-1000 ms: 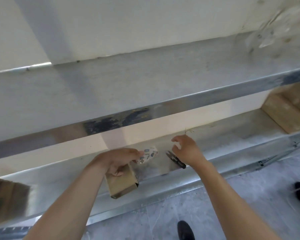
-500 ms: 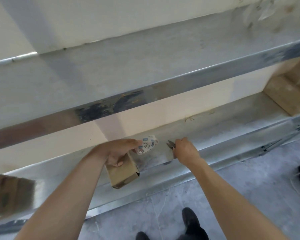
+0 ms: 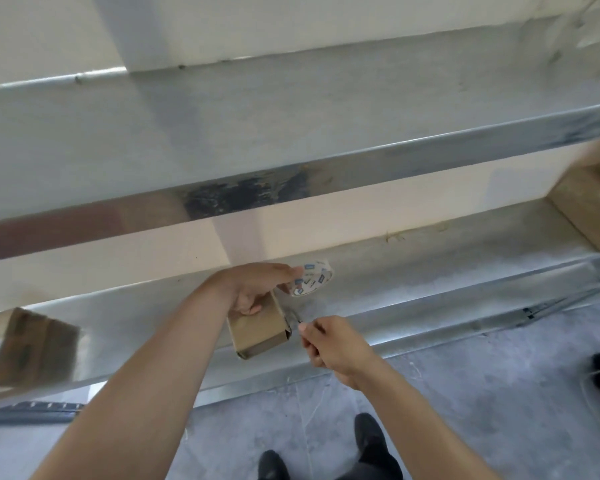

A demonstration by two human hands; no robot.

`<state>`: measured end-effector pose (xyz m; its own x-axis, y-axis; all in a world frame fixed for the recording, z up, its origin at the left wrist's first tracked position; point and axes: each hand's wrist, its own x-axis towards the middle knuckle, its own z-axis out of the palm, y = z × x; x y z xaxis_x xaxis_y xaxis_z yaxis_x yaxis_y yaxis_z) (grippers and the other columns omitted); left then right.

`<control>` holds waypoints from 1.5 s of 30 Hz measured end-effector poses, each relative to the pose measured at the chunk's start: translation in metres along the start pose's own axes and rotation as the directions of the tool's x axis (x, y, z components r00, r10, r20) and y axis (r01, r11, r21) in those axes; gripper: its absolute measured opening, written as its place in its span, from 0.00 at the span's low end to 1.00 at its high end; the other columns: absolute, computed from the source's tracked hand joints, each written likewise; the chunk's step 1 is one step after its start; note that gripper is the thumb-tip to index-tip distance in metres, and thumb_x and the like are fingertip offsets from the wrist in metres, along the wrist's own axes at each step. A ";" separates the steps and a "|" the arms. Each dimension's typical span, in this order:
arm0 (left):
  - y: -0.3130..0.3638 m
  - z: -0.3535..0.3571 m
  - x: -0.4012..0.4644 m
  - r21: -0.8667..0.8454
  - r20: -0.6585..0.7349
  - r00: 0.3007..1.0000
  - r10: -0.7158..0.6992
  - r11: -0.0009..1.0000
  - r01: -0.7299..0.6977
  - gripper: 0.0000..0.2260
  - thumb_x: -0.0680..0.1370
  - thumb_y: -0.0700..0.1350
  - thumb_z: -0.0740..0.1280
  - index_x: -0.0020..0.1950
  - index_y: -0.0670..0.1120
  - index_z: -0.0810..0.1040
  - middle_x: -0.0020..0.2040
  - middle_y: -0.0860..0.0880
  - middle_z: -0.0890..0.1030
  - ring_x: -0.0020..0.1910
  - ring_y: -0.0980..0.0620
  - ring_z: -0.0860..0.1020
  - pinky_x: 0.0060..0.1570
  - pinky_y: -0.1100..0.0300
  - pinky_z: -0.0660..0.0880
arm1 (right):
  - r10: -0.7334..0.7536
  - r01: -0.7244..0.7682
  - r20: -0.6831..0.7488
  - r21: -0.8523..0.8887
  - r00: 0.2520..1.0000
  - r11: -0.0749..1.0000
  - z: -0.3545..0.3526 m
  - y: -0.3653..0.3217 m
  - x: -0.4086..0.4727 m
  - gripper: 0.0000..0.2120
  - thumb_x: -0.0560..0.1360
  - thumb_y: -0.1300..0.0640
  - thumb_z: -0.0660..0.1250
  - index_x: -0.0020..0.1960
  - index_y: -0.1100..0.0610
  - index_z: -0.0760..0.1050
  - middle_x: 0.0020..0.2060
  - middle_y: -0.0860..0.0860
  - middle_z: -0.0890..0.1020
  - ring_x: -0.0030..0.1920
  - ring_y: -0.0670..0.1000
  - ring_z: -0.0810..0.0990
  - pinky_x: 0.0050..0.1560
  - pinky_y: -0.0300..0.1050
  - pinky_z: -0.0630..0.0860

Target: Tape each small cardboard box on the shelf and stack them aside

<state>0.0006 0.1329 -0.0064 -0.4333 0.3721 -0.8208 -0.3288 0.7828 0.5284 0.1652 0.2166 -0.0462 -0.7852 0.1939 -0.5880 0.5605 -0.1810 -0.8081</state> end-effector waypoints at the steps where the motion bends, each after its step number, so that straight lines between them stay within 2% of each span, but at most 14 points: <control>1: -0.001 -0.001 0.001 0.006 0.004 1.000 0.003 1.000 -0.003 0.11 0.81 0.62 0.62 0.54 0.57 0.77 0.51 0.55 0.76 0.49 0.54 0.69 0.40 0.60 0.63 | 0.008 -0.008 -0.002 0.050 1.000 0.999 0.005 -0.003 0.000 0.13 0.84 0.60 0.59 0.41 0.61 0.67 0.30 0.52 0.67 0.27 0.46 0.61 0.28 0.38 0.59; 7: -0.003 -0.004 0.003 -0.027 0.031 0.999 0.022 0.999 -0.021 0.15 0.81 0.62 0.64 0.59 0.54 0.79 0.51 0.53 0.79 0.44 0.54 0.75 0.36 0.62 0.65 | 0.026 -0.023 -0.094 0.037 0.995 0.999 0.017 -0.006 0.016 0.18 0.84 0.57 0.60 0.35 0.59 0.69 0.32 0.56 0.67 0.28 0.49 0.61 0.29 0.42 0.57; 10: -0.002 -0.003 -0.001 -0.074 0.043 0.998 0.039 0.997 -0.036 0.13 0.82 0.59 0.63 0.58 0.52 0.78 0.46 0.52 0.79 0.30 0.58 0.78 0.24 0.69 0.69 | 0.046 -0.040 -0.101 0.057 0.994 0.998 0.019 -0.010 0.018 0.19 0.84 0.57 0.60 0.34 0.59 0.69 0.28 0.53 0.67 0.26 0.48 0.61 0.28 0.42 0.58; 13: -0.002 -0.003 -0.001 -0.107 0.054 0.997 0.061 0.993 -0.054 0.13 0.82 0.57 0.63 0.59 0.50 0.78 0.41 0.51 0.79 0.23 0.59 0.77 0.21 0.70 0.68 | 0.060 -0.052 -0.072 0.109 0.996 0.993 0.023 -0.014 0.018 0.17 0.85 0.59 0.59 0.38 0.61 0.70 0.30 0.52 0.70 0.27 0.47 0.62 0.27 0.40 0.58; 21: -0.004 -0.004 -0.005 -0.168 0.114 0.991 0.070 0.984 -0.050 0.18 0.82 0.56 0.64 0.65 0.46 0.78 0.42 0.47 0.84 0.31 0.53 0.82 0.27 0.64 0.75 | 0.062 -0.047 -0.094 0.156 0.994 0.987 0.031 -0.016 0.023 0.16 0.84 0.60 0.59 0.38 0.61 0.72 0.31 0.52 0.71 0.27 0.47 0.63 0.26 0.39 0.58; 25: -0.007 -0.007 0.002 -0.186 0.137 0.988 0.076 0.981 -0.050 0.20 0.81 0.56 0.66 0.67 0.45 0.78 0.50 0.43 0.84 0.39 0.49 0.82 0.38 0.57 0.79 | 0.091 -0.069 -0.108 0.186 0.990 0.980 0.032 -0.016 0.027 0.15 0.84 0.61 0.59 0.39 0.62 0.72 0.30 0.52 0.72 0.26 0.46 0.62 0.25 0.39 0.58; 32: -0.012 -0.009 0.009 -0.256 0.158 0.983 0.091 0.966 -0.049 0.20 0.81 0.55 0.67 0.67 0.43 0.77 0.50 0.41 0.83 0.40 0.46 0.81 0.47 0.52 0.80 | 0.112 -0.088 -0.121 0.192 0.986 0.977 0.031 -0.016 0.029 0.15 0.84 0.62 0.59 0.38 0.61 0.72 0.29 0.51 0.72 0.24 0.45 0.62 0.24 0.37 0.59; 35: -0.011 -0.009 0.008 -0.258 0.144 0.986 0.080 0.965 -0.041 0.20 0.81 0.56 0.66 0.67 0.44 0.77 0.55 0.41 0.81 0.43 0.47 0.81 0.41 0.55 0.81 | 0.100 -0.086 -0.144 0.099 0.984 0.991 0.029 -0.018 0.030 0.17 0.83 0.62 0.59 0.35 0.59 0.71 0.31 0.53 0.72 0.26 0.47 0.64 0.25 0.38 0.61; 37: -0.011 -0.008 0.007 -0.274 0.138 0.987 0.086 0.961 -0.045 0.19 0.81 0.55 0.66 0.66 0.44 0.78 0.56 0.41 0.82 0.43 0.47 0.81 0.37 0.56 0.81 | 0.052 -0.080 -0.185 -0.144 0.981 0.986 0.022 -0.020 0.029 0.17 0.83 0.61 0.59 0.35 0.59 0.71 0.33 0.54 0.73 0.30 0.50 0.68 0.31 0.42 0.66; 38: -0.011 -0.008 0.009 -0.286 0.130 0.987 0.091 0.957 -0.050 0.18 0.81 0.55 0.66 0.65 0.45 0.78 0.56 0.41 0.82 0.44 0.47 0.82 0.38 0.55 0.81 | 0.012 -0.083 -0.199 -0.348 0.980 0.934 0.017 -0.021 0.030 0.16 0.83 0.60 0.59 0.36 0.60 0.71 0.34 0.55 0.73 0.34 0.53 0.70 0.35 0.43 0.68; 39: -0.013 -0.008 0.011 -0.300 0.121 0.988 0.099 0.952 -0.059 0.18 0.81 0.55 0.66 0.64 0.45 0.79 0.57 0.41 0.83 0.46 0.45 0.83 0.43 0.52 0.82 | -0.021 -0.094 -0.194 -0.562 0.981 0.822 0.009 -0.021 0.032 0.14 0.82 0.61 0.59 0.38 0.60 0.73 0.35 0.56 0.73 0.39 0.55 0.73 0.40 0.45 0.71; 41: -0.016 -0.007 0.015 -0.317 0.111 0.987 0.115 0.946 -0.075 0.19 0.80 0.57 0.67 0.64 0.46 0.80 0.62 0.41 0.82 0.59 0.40 0.82 0.59 0.45 0.80 | -0.080 -0.114 -0.183 -0.842 0.980 0.526 -0.007 -0.023 0.031 0.10 0.81 0.65 0.57 0.51 0.62 0.78 0.36 0.55 0.72 0.50 0.57 0.80 0.51 0.46 0.74; 43: -0.017 -0.007 0.016 -0.277 0.095 0.988 0.125 0.956 -0.094 0.20 0.80 0.59 0.67 0.64 0.47 0.80 0.65 0.41 0.80 0.65 0.41 0.77 0.65 0.46 0.76 | -0.089 -0.187 -0.249 -0.879 0.964 0.439 -0.027 -0.027 0.034 0.12 0.82 0.66 0.56 0.61 0.64 0.76 0.47 0.57 0.79 0.59 0.58 0.80 0.55 0.45 0.75; 45: -0.015 -0.005 0.013 -0.208 0.076 0.989 0.128 0.972 -0.110 0.21 0.81 0.60 0.64 0.67 0.47 0.78 0.67 0.44 0.77 0.60 0.49 0.76 0.57 0.57 0.76 | -0.084 -0.220 -0.273 -0.893 0.958 0.393 -0.049 -0.026 0.043 0.13 0.85 0.63 0.55 0.65 0.64 0.74 0.61 0.59 0.80 0.62 0.59 0.79 0.57 0.46 0.73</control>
<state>-0.0041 0.1239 -0.0239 -0.4065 0.5065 -0.7604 -0.4465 0.6160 0.6490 0.1295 0.2766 -0.0517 -0.7278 0.4645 -0.5045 0.6279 0.7471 -0.2181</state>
